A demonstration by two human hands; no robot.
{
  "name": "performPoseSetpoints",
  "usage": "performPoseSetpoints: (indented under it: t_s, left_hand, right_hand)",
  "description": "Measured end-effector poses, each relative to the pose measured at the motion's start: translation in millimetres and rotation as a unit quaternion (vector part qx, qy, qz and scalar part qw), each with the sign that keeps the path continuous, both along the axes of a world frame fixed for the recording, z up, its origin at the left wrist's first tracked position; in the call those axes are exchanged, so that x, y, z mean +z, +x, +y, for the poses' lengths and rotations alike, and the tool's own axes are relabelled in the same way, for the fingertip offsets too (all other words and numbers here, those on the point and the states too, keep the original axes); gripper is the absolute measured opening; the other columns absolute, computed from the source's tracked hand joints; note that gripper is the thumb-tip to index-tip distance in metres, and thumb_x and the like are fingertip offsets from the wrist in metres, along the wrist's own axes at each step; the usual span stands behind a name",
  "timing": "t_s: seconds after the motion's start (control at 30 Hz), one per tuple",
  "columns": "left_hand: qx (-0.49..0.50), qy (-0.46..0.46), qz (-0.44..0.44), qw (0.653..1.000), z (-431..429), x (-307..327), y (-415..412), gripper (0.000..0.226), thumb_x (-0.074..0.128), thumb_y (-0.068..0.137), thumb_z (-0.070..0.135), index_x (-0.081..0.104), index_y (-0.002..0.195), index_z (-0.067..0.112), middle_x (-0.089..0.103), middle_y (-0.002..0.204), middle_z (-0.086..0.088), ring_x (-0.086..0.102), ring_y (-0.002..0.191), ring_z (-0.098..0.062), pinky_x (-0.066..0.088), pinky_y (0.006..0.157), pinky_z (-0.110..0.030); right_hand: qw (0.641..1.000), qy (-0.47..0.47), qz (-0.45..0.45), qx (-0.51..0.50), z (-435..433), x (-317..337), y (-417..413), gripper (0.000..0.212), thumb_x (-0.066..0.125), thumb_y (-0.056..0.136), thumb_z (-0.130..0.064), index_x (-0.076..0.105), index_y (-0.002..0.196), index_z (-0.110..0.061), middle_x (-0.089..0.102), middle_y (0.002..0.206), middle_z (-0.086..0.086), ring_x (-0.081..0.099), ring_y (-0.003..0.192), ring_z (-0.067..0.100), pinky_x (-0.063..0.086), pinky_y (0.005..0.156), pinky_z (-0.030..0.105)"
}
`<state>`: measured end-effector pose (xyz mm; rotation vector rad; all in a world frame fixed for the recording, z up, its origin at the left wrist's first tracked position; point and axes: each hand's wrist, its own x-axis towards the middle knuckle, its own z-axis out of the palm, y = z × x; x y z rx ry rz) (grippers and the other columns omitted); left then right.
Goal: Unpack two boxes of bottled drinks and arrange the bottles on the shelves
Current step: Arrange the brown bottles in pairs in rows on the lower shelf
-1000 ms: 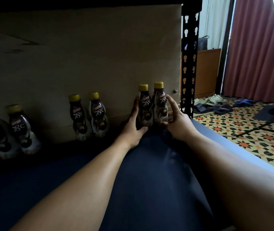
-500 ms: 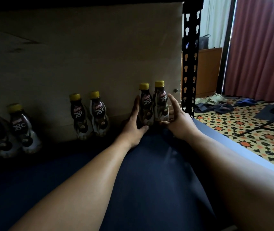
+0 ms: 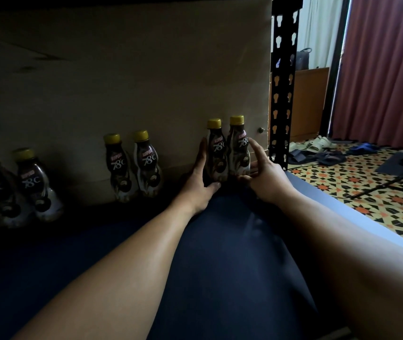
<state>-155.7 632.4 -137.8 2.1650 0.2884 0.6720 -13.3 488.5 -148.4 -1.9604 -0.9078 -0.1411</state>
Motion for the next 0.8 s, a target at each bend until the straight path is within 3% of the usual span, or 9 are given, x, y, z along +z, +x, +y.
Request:
performPoseSetpoints:
  t_s: [0.33, 0.43, 0.63, 0.73, 0.8]
  left_hand:
    - [0.006, 0.008, -0.008, 1.000, 1, -2, 3, 0.106, 0.065, 0.094, -0.001, -0.007, 0.157, 0.045, 0.020, 0.165, 0.012, 0.019, 0.135, 0.009, 0.017, 0.106, -0.007]
    - [0.007, 0.009, -0.005, 1.000, 1, -2, 3, 0.107, 0.066, 0.094, -0.001, -0.008, 0.156, 0.047, 0.020, 0.165, 0.012, 0.018, 0.135, 0.009, 0.018, 0.109, -0.011]
    - [0.018, 0.008, 0.025, 1.000, -7, 2, -8, 0.116, 0.072, 0.092, 0.012, -0.018, 0.149, 0.056, 0.016, 0.166, 0.012, 0.018, 0.141, 0.001, 0.019, 0.113, -0.023]
    - [0.047, 0.023, 0.065, 0.997, -16, 7, -24, 0.117, 0.072, 0.093, 0.025, -0.027, 0.145, 0.059, 0.018, 0.167, 0.007, 0.035, 0.146, -0.019, 0.034, 0.110, -0.031]
    - [0.095, 0.045, 0.113, 0.988, -22, 10, -40, 0.114, 0.070, 0.093, 0.035, -0.030, 0.146, 0.055, 0.032, 0.163, -0.001, 0.055, 0.130, -0.028, 0.046, 0.091, -0.030]
  right_hand:
    - [1.000, 0.000, 0.006, -0.002, 0, 0, 2, 0.103, 0.076, 0.087, -0.017, 0.010, 0.150, -0.064, 0.072, 0.107, 0.001, 0.069, 0.099, 0.025, 0.055, 0.097, 0.046]
    - [1.000, 0.001, 0.015, -0.005, 0, 1, 0, 0.102, 0.078, 0.087, -0.018, 0.012, 0.156, -0.054, 0.072, 0.106, -0.001, 0.069, 0.099, 0.022, 0.054, 0.099, 0.043]
    - [0.996, -0.015, 0.077, -0.031, -4, 3, -2, 0.117, 0.090, 0.074, -0.036, 0.011, 0.159, -0.048, 0.071, 0.117, 0.000, 0.066, 0.113, 0.021, 0.050, 0.107, 0.041]
    - [0.992, -0.075, 0.088, -0.042, -16, 10, -17, 0.119, 0.087, 0.076, -0.042, 0.005, 0.162, -0.039, 0.065, 0.132, 0.004, 0.061, 0.121, 0.024, 0.048, 0.103, 0.036]
    - [0.990, -0.094, 0.102, -0.037, -32, 15, -35, 0.112, 0.085, 0.081, -0.038, 0.010, 0.164, -0.032, 0.062, 0.134, 0.003, 0.062, 0.115, 0.023, 0.050, 0.095, 0.033]
